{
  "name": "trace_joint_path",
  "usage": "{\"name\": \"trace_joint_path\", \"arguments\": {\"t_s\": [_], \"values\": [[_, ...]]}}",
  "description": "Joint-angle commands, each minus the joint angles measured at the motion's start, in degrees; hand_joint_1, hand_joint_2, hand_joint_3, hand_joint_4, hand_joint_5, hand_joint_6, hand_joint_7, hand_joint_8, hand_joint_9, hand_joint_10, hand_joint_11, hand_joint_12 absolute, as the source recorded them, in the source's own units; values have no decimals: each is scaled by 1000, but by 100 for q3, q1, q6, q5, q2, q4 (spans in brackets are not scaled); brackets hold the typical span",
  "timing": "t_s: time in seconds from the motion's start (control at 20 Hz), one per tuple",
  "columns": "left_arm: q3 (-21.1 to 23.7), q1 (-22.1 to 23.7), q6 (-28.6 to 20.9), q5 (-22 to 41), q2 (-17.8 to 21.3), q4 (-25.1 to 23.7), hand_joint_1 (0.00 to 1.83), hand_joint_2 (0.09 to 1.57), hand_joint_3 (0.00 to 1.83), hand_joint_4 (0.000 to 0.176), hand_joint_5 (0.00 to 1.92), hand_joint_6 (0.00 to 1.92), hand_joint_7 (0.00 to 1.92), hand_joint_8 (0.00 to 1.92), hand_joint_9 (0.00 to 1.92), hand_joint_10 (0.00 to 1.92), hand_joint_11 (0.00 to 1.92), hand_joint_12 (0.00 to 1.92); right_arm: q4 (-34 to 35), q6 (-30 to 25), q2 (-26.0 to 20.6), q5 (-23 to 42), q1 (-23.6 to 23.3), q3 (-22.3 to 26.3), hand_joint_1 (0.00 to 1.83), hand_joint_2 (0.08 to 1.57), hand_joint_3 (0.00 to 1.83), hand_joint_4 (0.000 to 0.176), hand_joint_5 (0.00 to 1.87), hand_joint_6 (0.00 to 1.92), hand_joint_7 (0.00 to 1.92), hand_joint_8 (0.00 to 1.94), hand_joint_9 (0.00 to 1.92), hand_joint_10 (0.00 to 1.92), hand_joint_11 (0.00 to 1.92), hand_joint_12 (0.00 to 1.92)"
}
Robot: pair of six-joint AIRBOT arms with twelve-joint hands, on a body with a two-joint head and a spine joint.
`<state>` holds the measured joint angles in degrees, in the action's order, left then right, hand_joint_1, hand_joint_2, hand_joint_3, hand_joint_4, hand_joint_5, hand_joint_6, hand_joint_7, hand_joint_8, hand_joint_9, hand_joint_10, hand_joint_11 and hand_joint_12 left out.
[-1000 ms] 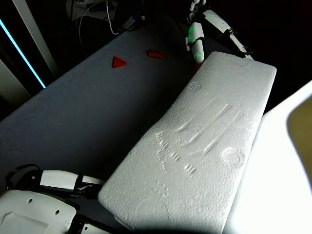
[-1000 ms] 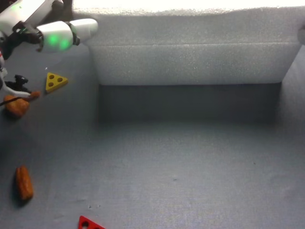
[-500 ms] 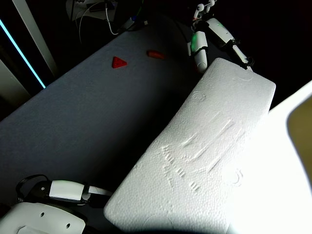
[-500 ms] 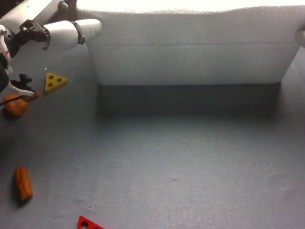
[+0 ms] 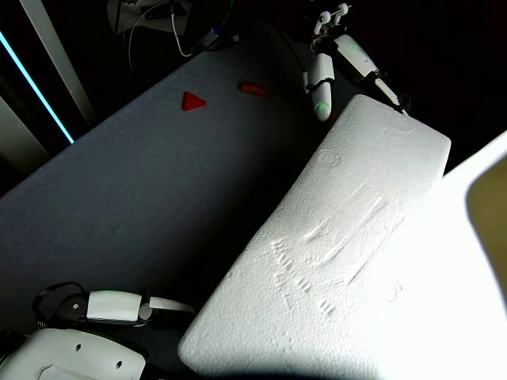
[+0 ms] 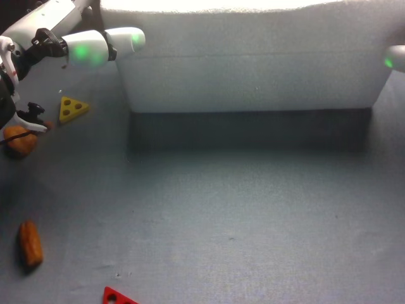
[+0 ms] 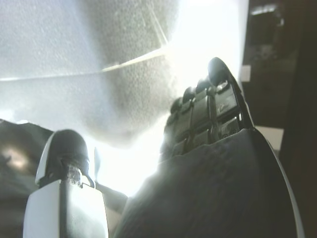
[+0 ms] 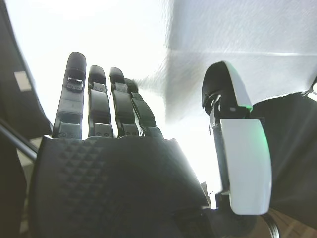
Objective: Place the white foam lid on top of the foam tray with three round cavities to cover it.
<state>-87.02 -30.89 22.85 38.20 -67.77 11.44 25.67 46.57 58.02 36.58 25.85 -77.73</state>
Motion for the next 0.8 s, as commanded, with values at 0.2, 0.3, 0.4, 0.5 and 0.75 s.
{"name": "trace_joint_path", "arguments": {"t_s": [0.2, 0.3, 0.4, 0.5, 0.75], "values": [[39, -9, -57, 617, -69, -314, 294, 1053, 0, 46, 0, 0, 0, 0, 0, 0, 0, 589, -306, -19, -12, 607, -47, 98, 510, 1221, 14, 0, 0, 0, 0, 0, 0, 0, 0, 0], [58, -19, -86, 664, -59, -341, 296, 1057, 0, 36, 0, 0, 0, 0, 0, 0, 0, 590, -296, -16, -13, 637, -10, 129, 449, 1236, 16, 0, 0, 0, 0, 0, 0, 0, 0, 0], [62, -8, -86, 678, -51, -355, 275, 1062, 1, 53, 0, 0, 0, 0, 0, 0, 0, 418, -235, -7, -46, 670, 42, 150, 492, 1252, 15, 0, 0, 0, 0, 0, 0, 0, 0, 0], [64, 0, -49, 674, -24, -355, 304, 1062, 0, 52, 0, 0, 0, 0, 0, 0, 0, 139, -202, 14, -94, 701, 83, 183, 498, 1267, 18, 0, 0, 0, 0, 0, 0, 0, 0, 0], [102, -50, 33, 698, 91, -257, 352, 1068, 0, 43, 0, 0, 0, 0, 0, 0, 0, 199, -132, 63, -219, 764, 138, 252, 487, 1270, 7, 0, 0, 0, 0, 0, 0, 0, 0, 0]]}}
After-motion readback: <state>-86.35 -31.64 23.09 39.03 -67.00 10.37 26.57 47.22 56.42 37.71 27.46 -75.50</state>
